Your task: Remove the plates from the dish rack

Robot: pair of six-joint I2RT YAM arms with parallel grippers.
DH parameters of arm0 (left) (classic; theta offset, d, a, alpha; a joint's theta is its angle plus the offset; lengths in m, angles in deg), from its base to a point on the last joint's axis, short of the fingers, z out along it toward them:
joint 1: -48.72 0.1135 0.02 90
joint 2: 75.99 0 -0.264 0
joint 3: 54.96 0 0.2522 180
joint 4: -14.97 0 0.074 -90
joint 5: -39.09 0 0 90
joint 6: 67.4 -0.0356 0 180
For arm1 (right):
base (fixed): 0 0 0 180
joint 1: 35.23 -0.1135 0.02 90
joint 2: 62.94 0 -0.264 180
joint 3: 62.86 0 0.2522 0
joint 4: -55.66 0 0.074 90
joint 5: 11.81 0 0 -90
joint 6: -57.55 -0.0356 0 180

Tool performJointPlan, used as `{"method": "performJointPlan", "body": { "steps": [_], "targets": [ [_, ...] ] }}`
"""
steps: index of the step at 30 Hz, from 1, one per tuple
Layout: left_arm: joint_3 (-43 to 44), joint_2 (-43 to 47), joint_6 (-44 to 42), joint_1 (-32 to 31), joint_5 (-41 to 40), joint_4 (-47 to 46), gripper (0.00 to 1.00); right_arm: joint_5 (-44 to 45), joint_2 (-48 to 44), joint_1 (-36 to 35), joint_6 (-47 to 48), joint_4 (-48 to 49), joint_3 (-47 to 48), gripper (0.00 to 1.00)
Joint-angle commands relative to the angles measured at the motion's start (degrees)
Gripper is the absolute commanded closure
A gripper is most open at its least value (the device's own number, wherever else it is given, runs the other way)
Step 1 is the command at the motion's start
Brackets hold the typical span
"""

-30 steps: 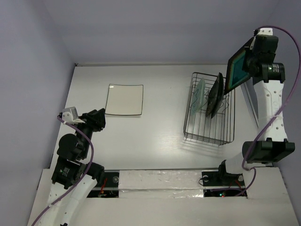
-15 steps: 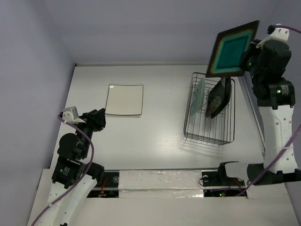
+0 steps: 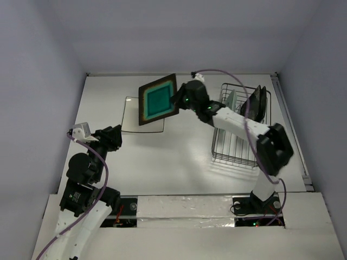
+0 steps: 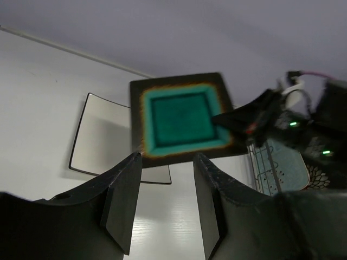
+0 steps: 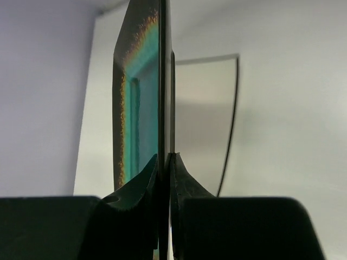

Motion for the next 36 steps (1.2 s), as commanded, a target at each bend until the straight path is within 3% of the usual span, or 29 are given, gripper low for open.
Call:
{"method": "performJointPlan", "body": {
  "steps": [1, 6, 12, 31, 36],
  "targets": [
    [0.0, -0.9, 0.4, 0.1, 0.2, -1.4, 0.60, -0.1, 2.3, -1.8, -10.9, 25.6, 9.9, 1.00],
    [0.0, -2.3, 0.3, 0.1, 0.2, -1.6, 0.60, 0.1, 12.6, -2.9, -15.8, 27.4, 14.9, 1.00],
    [-0.1, -2.1, 0.3, 0.6, 0.2, -1.6, 0.60, -0.1, 19.0, -4.1, -19.6, 29.9, 13.8, 1.00],
    [-0.2, -1.7, 0.4, 0.6, 0.2, -1.7, 0.60, 0.5, 25.9, -6.3, -24.3, 28.2, 13.7, 0.99],
    [-0.1, -1.4, 0.4, 0.6, 0.2, -1.8, 0.60, 2.8, 25.6, -6.9, -21.1, 17.9, 15.0, 0.68]
  ]
}}
